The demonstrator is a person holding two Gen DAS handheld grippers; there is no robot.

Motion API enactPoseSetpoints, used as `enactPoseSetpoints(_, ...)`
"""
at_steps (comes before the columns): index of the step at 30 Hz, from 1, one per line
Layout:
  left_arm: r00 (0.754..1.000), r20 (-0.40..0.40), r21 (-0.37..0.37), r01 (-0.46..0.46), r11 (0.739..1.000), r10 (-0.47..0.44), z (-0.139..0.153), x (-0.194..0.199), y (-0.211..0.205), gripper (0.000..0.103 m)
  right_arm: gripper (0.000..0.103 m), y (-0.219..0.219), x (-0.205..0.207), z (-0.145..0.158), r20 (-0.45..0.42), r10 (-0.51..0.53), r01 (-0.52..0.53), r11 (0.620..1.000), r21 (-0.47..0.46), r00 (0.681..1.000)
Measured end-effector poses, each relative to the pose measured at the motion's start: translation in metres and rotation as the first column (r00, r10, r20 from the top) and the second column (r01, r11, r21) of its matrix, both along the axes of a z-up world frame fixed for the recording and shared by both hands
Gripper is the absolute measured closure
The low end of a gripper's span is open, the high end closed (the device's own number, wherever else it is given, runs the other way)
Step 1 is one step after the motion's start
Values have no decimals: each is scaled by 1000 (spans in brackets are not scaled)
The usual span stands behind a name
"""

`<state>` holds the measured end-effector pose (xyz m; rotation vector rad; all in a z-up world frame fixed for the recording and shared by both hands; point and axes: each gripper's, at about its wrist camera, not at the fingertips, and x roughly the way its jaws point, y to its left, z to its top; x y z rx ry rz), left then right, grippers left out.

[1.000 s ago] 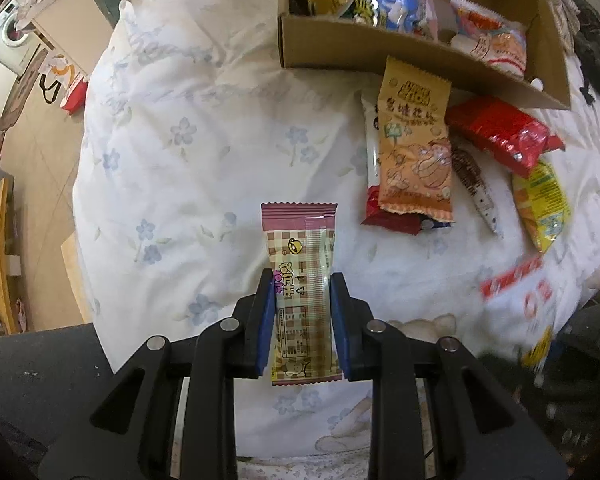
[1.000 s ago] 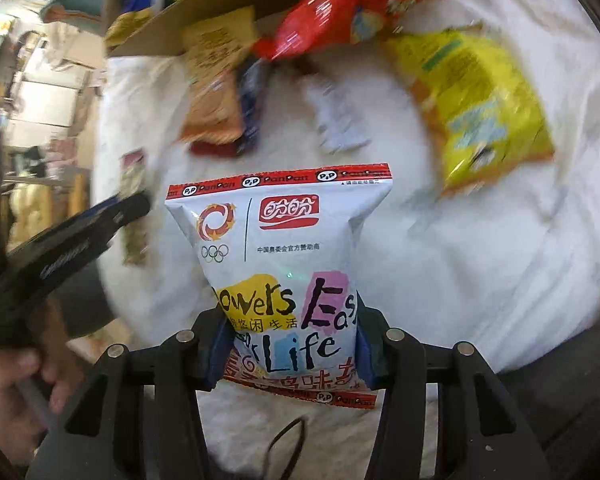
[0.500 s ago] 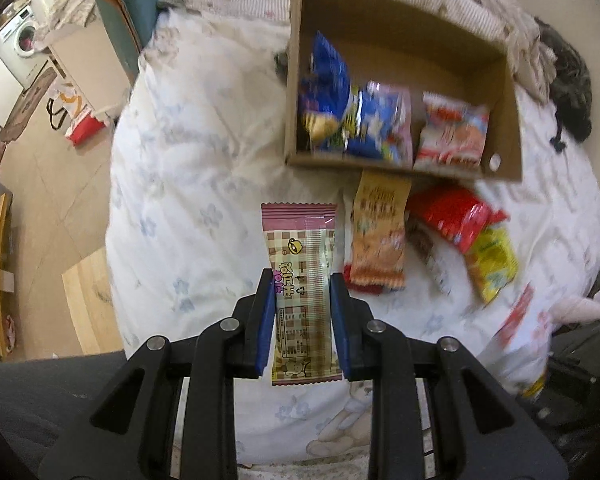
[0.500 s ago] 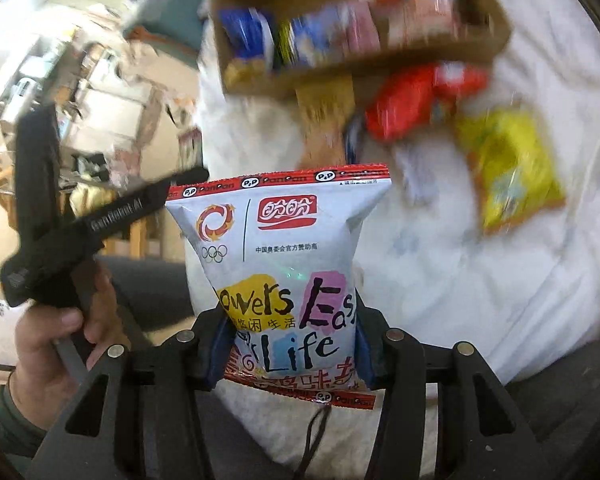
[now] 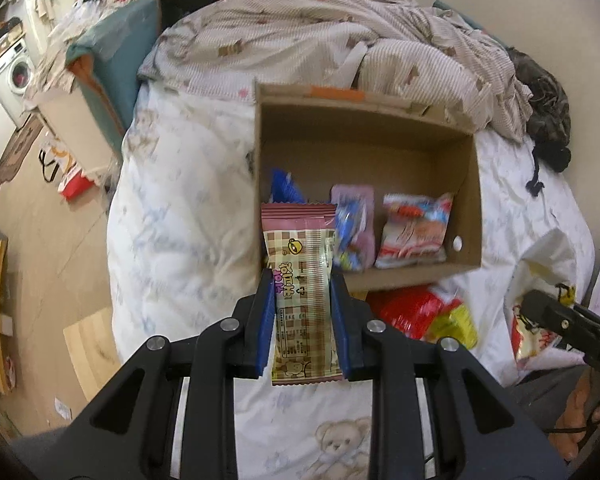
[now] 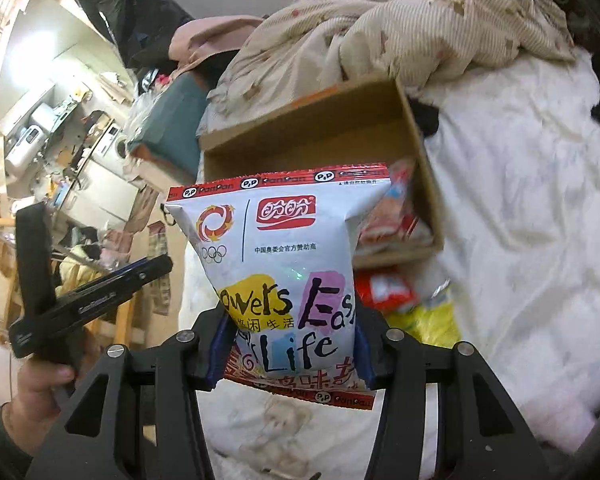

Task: Organize snacks
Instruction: 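Carry the wafer bar and white bag over the box with both tools, then open both tools to drop the wafer bar and white bag into the box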

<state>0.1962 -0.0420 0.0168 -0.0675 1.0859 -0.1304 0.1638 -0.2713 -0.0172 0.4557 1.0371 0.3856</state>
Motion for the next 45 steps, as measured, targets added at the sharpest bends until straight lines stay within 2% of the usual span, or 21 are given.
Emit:
enactPoseSetpoints(6, 999, 14, -3, 31, 1000, -31, -1, 32, -20, 81, 51, 5, 44, -2, 25, -40, 41, 999, -33, 999)
enactPoseSetpoints(14, 999, 24, 0, 40, 999, -40, -28, 68, -38, 81, 51, 12, 97, -26, 32, -53, 55, 997, -59, 998)
enactPoseSetpoints(18, 999, 23, -31, 35, 999, -34, -41, 75, -36, 81, 51, 19, 103, -46, 36, -23, 26, 997, -73, 999)
enactPoseSetpoints(23, 999, 8, -21, 35, 999, -35, -51, 82, -36, 80, 51, 26, 109, -62, 19, -2, 4, 996, -87, 1000)
enactPoseSetpoints(26, 1000, -9, -27, 19, 999, -20, -56, 84, -35, 80, 51, 27, 114, -65, 9, -1, 2, 997, -71, 1000)
enactPoseSetpoints(30, 999, 9, 9, 45, 999, -45, -58, 83, -41, 80, 51, 26, 118, -67, 3, -3, 3, 998, -63, 1000)
enactPoseSetpoints(34, 1000, 11, -24, 27, 999, -27, -56, 83, -39, 80, 51, 24, 118, -69, 0, -14, 14, 999, -44, 1000)
enactPoseSetpoints(41, 1000, 10, -8, 8, 1000, -8, -57, 85, -36, 80, 47, 23, 118, -67, 8, -14, 14, 1000, -21, 1000)
enactPoseSetpoints(43, 1000, 3, -14, 14, 1000, -14, -58, 84, -36, 73, 43, 22, 119, -67, 4, -18, 18, 999, -28, 1000)
enactPoseSetpoints(45, 1000, 5, -10, 10, 1000, -10, -58, 84, -36, 51, 30, 21, 119, -67, 4, -28, 28, 999, -29, 1000)
